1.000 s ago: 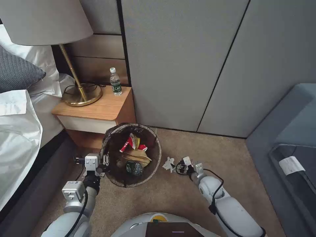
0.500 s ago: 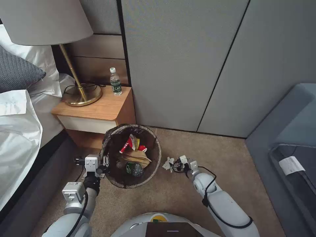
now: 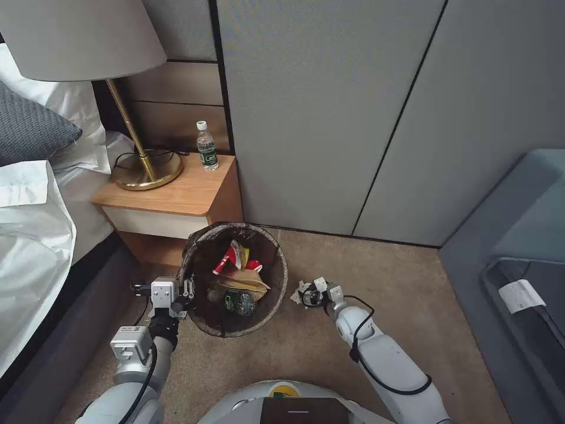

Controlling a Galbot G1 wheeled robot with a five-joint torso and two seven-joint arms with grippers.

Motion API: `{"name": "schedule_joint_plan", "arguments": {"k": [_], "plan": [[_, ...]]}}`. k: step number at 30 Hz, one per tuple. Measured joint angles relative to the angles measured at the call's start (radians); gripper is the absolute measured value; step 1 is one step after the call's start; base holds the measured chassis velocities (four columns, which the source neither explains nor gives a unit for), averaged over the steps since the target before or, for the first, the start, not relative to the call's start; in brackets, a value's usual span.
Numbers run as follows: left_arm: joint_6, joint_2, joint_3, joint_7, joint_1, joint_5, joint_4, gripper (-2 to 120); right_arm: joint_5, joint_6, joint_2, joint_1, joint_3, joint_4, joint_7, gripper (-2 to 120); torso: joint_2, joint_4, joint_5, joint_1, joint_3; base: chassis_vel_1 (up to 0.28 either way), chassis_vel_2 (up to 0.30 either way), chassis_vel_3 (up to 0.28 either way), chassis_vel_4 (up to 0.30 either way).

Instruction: Pick up the trash bin, then pick up the garbage from the floor and place it into the trash bin.

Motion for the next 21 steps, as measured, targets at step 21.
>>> {"name": "schedule_joint_plan", "arguments": {"k": [21], "plan": [[-0.001, 0.005, 0.0, 0.0, -0.008, -0.001, 0.0, 3, -0.038, 0.014, 0.059, 0.032, -0.004, -0.102, -0.004, 100, 0.0, 0.0, 0.0001, 0.0, 0.0, 0.0, 0.0, 0.0, 0.0]]}}
